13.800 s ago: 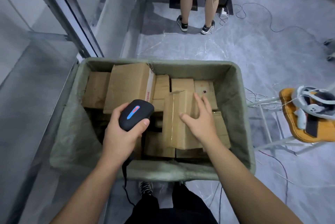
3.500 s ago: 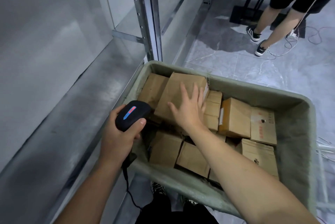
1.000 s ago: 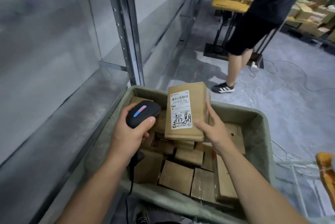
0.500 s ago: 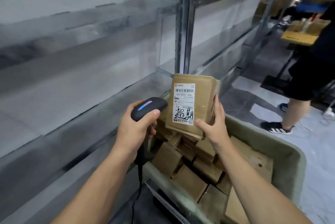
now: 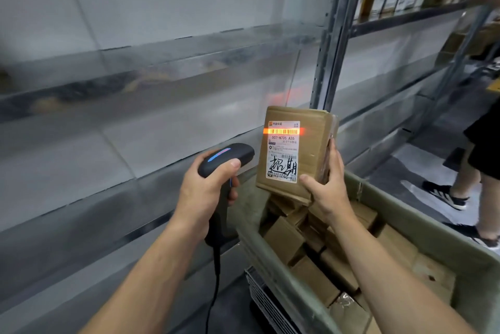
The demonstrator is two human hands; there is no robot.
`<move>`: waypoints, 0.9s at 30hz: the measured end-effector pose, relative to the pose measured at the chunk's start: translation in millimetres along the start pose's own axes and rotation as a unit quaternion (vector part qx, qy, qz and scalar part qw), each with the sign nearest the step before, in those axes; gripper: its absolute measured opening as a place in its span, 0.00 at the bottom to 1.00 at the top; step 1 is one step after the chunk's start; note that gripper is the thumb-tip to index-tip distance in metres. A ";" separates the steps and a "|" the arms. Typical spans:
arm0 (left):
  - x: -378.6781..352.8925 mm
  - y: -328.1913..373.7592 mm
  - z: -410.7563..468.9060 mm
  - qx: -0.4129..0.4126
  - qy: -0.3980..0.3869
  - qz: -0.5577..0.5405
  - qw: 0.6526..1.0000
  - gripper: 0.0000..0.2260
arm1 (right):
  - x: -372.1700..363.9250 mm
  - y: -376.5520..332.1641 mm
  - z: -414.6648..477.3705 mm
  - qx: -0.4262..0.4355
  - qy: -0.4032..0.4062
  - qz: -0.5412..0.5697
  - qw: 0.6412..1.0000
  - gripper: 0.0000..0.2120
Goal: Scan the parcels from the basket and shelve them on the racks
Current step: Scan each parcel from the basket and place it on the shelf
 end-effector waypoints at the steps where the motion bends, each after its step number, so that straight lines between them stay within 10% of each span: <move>1: 6.2 2.5 -3.9 -0.001 0.001 -0.004 1.000 0.18 | -4.5 -4.0 -2.7 0.003 0.002 -0.001 1.000 0.49; 27: 147.6 69.3 -111.8 -0.066 0.032 -0.002 0.997 0.22 | -99.5 -116.0 -100.6 0.080 -0.025 0.001 0.996 0.49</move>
Point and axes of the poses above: each hand's wrist, its own z-axis towards the middle knuckle, its own x-axis out of the back of the hand, y = z × x, the point moved 9 cm from there along z, towards the middle knuckle, and after that the axes turned 2 degrees about z, right-handed, at the moved point
